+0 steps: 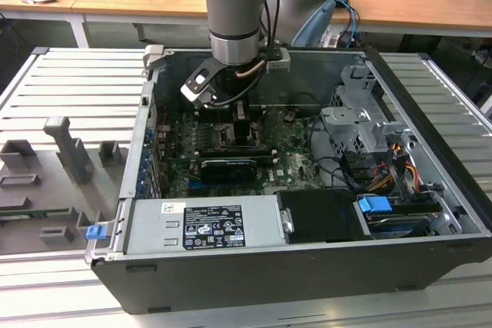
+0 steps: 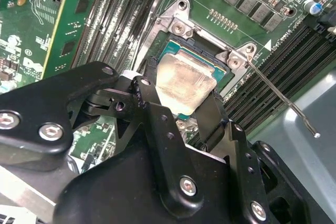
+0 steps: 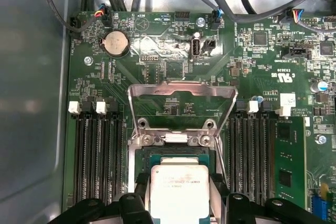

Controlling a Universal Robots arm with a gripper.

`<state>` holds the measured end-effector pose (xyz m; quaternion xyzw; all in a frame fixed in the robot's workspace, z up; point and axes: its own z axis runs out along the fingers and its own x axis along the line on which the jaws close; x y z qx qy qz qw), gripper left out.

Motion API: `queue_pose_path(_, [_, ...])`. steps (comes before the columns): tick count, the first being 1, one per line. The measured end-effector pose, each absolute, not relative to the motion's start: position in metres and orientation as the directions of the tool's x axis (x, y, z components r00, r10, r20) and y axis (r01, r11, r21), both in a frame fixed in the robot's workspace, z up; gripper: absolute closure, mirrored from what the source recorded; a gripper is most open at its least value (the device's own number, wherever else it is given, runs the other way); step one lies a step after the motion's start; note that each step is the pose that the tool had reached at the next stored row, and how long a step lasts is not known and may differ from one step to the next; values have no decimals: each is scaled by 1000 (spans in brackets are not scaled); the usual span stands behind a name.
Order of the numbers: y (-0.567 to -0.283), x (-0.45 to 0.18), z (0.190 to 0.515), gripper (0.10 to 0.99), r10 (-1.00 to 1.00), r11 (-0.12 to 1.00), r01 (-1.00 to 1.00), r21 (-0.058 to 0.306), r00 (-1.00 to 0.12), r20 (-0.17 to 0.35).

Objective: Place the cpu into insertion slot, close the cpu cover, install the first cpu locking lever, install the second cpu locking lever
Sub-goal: 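Place the cpu into insertion slot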

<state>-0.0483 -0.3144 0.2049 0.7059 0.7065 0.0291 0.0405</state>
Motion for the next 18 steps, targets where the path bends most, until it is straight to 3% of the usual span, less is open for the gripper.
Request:
queue_pose_path(15, [-313,-47,199,549,1000,1,995,98,0,-16])
queue_pose_path(16, [-313,-47,199,475,1000,1,995,98,0,-16])
queue_pose_path(18, [-313,-47,199,475,1000,1,995,98,0,-16])
